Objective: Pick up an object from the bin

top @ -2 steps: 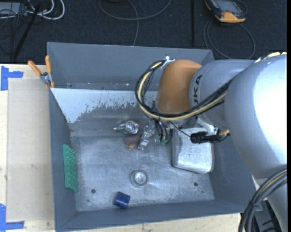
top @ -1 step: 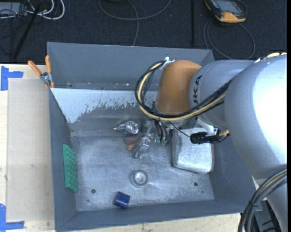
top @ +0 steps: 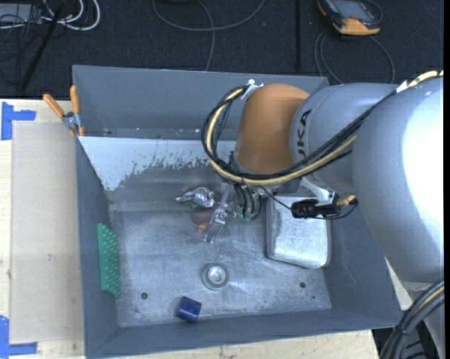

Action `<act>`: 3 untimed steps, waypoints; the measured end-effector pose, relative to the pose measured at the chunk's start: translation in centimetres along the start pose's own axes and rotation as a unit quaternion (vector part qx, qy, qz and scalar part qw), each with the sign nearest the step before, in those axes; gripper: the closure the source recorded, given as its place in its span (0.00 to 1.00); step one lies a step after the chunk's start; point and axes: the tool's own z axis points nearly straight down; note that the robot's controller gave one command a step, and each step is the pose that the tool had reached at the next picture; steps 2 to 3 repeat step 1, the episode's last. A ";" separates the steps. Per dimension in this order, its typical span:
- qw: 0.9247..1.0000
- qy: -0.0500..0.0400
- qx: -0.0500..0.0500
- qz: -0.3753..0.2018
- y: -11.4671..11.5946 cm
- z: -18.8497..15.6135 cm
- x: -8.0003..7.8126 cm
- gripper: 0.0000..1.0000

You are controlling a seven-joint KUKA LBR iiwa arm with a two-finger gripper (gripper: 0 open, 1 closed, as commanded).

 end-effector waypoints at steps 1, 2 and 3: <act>0.996 0.002 0.001 0.094 1.1 3.0 0.6 0.00; 0.996 0.002 0.001 0.094 1.1 3.0 0.6 0.00; 0.996 0.002 0.001 0.094 1.1 3.0 0.6 0.00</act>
Offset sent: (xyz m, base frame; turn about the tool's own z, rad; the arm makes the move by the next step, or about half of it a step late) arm -0.0017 0.0128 -0.0298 0.1878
